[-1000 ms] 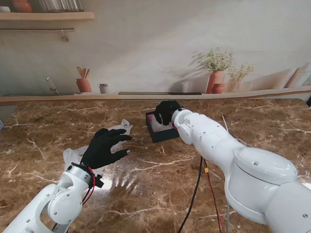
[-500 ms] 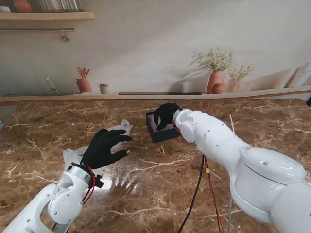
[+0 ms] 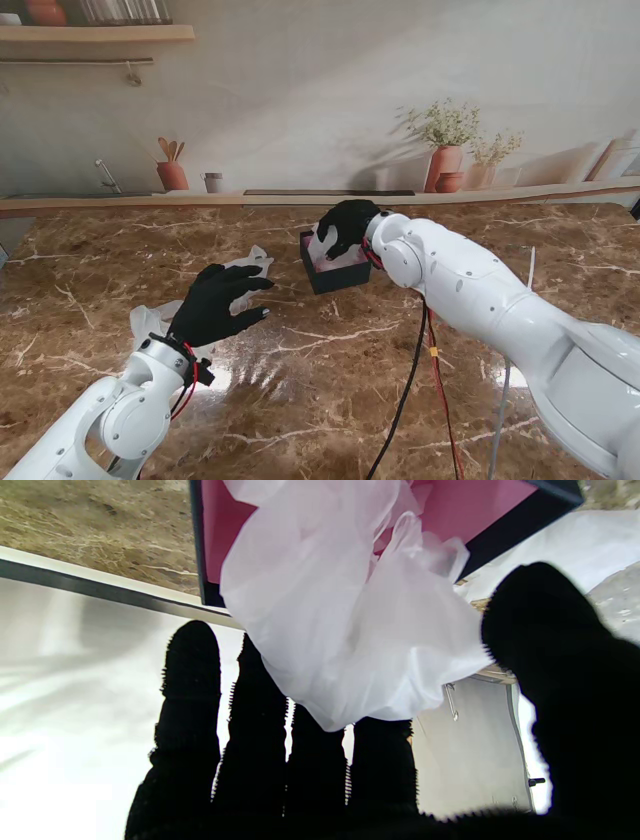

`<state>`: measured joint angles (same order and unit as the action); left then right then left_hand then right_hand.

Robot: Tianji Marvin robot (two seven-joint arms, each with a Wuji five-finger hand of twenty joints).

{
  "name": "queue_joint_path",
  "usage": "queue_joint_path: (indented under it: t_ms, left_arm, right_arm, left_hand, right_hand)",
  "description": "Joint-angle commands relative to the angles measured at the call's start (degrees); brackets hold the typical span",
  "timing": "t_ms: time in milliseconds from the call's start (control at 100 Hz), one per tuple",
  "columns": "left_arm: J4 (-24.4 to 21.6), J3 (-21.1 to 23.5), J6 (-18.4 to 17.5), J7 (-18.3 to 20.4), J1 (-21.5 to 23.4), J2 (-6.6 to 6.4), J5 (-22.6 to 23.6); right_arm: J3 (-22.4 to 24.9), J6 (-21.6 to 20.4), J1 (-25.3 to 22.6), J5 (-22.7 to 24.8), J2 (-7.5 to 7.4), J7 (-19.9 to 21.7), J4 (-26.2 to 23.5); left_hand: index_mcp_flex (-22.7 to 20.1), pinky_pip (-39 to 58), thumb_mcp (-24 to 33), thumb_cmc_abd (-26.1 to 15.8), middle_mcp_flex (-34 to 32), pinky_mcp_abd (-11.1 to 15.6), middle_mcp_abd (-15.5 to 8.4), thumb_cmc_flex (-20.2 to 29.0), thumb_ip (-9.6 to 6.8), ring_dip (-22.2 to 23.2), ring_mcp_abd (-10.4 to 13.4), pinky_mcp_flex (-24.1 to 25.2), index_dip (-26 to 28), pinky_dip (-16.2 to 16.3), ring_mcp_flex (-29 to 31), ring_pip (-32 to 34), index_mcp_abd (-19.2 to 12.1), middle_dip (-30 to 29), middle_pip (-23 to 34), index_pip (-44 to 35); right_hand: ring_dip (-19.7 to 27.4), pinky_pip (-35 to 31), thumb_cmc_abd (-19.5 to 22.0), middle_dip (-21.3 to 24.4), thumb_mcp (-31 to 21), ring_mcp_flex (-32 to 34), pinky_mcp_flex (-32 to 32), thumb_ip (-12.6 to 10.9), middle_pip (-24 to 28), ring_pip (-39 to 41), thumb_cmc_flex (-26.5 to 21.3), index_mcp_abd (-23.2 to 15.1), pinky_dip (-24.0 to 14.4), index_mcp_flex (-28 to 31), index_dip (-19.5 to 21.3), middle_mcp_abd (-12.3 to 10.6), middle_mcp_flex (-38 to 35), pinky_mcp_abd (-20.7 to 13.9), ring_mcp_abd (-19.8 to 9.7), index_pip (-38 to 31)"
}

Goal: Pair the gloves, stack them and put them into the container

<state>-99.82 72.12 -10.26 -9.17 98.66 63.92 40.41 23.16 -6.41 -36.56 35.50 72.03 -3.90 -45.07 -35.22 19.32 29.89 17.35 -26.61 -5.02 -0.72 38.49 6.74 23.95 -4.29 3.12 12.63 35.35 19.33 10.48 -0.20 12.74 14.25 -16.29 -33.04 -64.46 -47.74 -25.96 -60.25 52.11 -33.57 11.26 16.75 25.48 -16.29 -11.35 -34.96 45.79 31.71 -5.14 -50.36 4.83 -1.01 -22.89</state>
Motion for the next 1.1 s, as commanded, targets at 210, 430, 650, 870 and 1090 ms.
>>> queue_joint_path:
  t_ms: [210, 430, 650, 870, 1090]
  left_arm:
    - [0.77, -0.58, -0.47, -0.41, -0.4, 0.05, -0.08]
    - [0.73, -0.4, -0.46, -0.25, -0.5, 0.01, 0.0]
    - [0.88, -0.41, -0.49, -0.26, -0.58, 0.02, -0.07]
    - [1.23, -0.74, -0.8, -0.57, -0.78, 0.09, -0.27]
    - [1.44, -0.89, -0.82, -0.56, -1.11, 0.09, -0.31]
  right_arm:
    - [-3.01, -1.79, 1.76, -1.99, 1.96, -0.26, 5.96]
    - [-5.23, -4.28, 3.26, -5.26, 2.42, 6.29, 7.16]
    - [0.21, -2.57, 0.75, -4.17, -1.6, 8.98, -0.7]
    - [6.46, -1.81, -3.13, -0.4, -2.33, -0.46, -3.17]
    - [2.82, -6.0, -1.43, -0.15, 2.7, -14.13, 7.18]
  left_hand:
    - [0.4, -1.9, -2.15, -2.76, 2.29, 2.0, -0.83, 0.75, -1.6, -0.56, 2.77, 0.81, -0.06, 0.11, -2.14, -1.55, -0.6, -0.51, -1.35, -0.6]
    - [0.08, -2.17, -2.25, -2.79, 2.24, 2.09, -0.82, 0.71, -1.6, -0.52, 2.56, 0.78, 0.07, 0.21, -2.17, -1.53, -0.83, -0.5, -1.33, -0.89]
    - [-1.29, -2.26, -2.13, -3.11, 2.13, 2.01, -0.83, 0.83, -1.6, -0.39, 2.43, 0.77, 0.59, 0.42, -2.19, -1.42, -1.62, -0.48, -1.29, -2.02]
    - [-0.81, -2.24, -2.15, -3.02, 2.07, 2.04, -0.86, 0.65, -1.54, -0.34, 2.52, 0.7, 0.68, 0.61, -2.08, -1.37, -1.46, -0.46, -1.24, -2.08]
    - [-0.77, -2.38, -2.1, -3.02, 2.11, 2.14, -0.96, 0.62, -1.54, -0.37, 2.59, 0.76, 0.66, 0.61, -2.12, -1.42, -1.4, -0.48, -1.3, -2.02]
  right_hand:
    - [1.89, 1.86, 2.66, 1.87, 2.43, -5.02, 2.7, -2.83, -1.45, -3.03, 1.27, 3.46, -1.41, -5.53, -2.43, -0.8, 4.55, -0.95, -0.87, 3.38]
    - [3.66, 6.88, 7.49, 4.34, 8.72, -10.87, 7.42, -3.95, -4.56, -6.42, 2.37, 1.39, -2.52, -12.64, -5.36, -1.03, 11.49, -1.57, -1.16, 8.99]
    - [6.45, 10.11, 11.63, 7.79, 17.97, -7.87, 7.14, -8.87, -6.64, -9.35, 4.31, -3.26, -3.63, -13.48, -6.55, 0.58, 10.55, 1.69, 4.13, 10.12]
    - [3.56, 3.7, 8.54, 4.94, 19.19, 2.31, -0.29, -8.77, -0.42, -3.04, -2.92, -0.44, -3.59, -1.51, -2.52, 1.04, -0.3, 0.44, 1.57, -0.3]
    - [-0.09, -7.9, -0.77, -6.06, -5.93, 17.57, -14.45, 5.7, 5.96, 8.94, -18.77, -3.1, 2.16, 12.16, -17.01, -0.61, -21.61, -1.56, -1.5, -34.43]
